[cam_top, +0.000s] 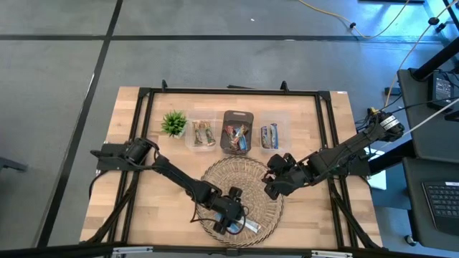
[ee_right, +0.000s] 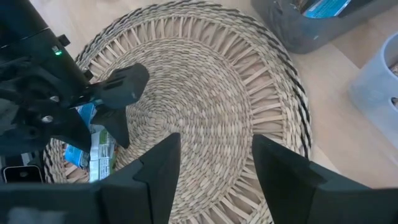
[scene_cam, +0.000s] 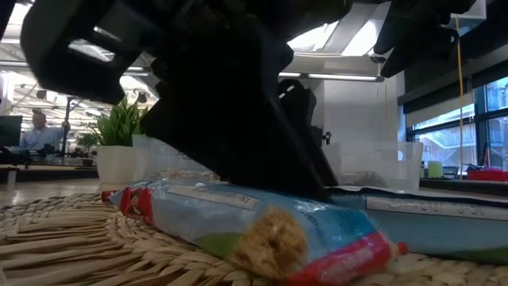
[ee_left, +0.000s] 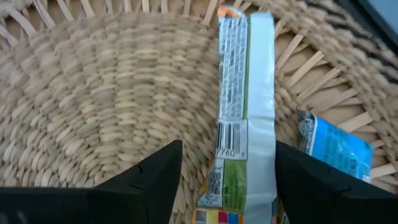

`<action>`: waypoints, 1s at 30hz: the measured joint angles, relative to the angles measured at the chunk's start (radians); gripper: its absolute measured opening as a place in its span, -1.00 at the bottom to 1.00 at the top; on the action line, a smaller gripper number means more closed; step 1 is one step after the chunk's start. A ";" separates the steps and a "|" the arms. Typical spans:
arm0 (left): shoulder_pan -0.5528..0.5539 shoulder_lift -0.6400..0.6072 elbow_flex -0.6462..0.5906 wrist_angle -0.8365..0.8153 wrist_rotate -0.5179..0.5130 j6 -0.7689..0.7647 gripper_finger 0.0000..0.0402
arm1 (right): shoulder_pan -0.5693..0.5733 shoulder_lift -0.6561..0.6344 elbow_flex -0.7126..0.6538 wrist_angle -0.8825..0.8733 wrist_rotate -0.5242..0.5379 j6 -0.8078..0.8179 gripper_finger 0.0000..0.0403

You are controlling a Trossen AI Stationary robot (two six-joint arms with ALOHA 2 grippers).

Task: Pick and place Granola Bars by type
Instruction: Put the orange granola bar into the left transparent bin

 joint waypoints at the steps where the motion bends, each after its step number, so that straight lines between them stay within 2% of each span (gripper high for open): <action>1: 0.000 0.000 0.000 -0.008 0.000 0.000 0.13 | 0.000 0.000 0.000 0.000 0.000 0.000 0.00; 7: 0.001 0.000 0.000 -0.014 0.032 -0.002 0.00 | 0.000 0.000 0.000 0.000 0.000 0.000 0.00; 19: 0.013 -0.003 0.000 -0.015 0.048 -0.002 -0.46 | 0.000 0.000 0.000 -0.001 0.000 -0.008 0.00; 26: 0.045 -0.056 -0.001 -0.027 0.051 -0.002 -0.46 | 0.001 0.000 0.000 -0.003 -0.008 -0.011 0.00; 30: 0.076 -0.112 -0.001 -0.102 0.051 -0.002 -0.47 | 0.001 0.000 0.000 -0.009 -0.021 -0.011 0.00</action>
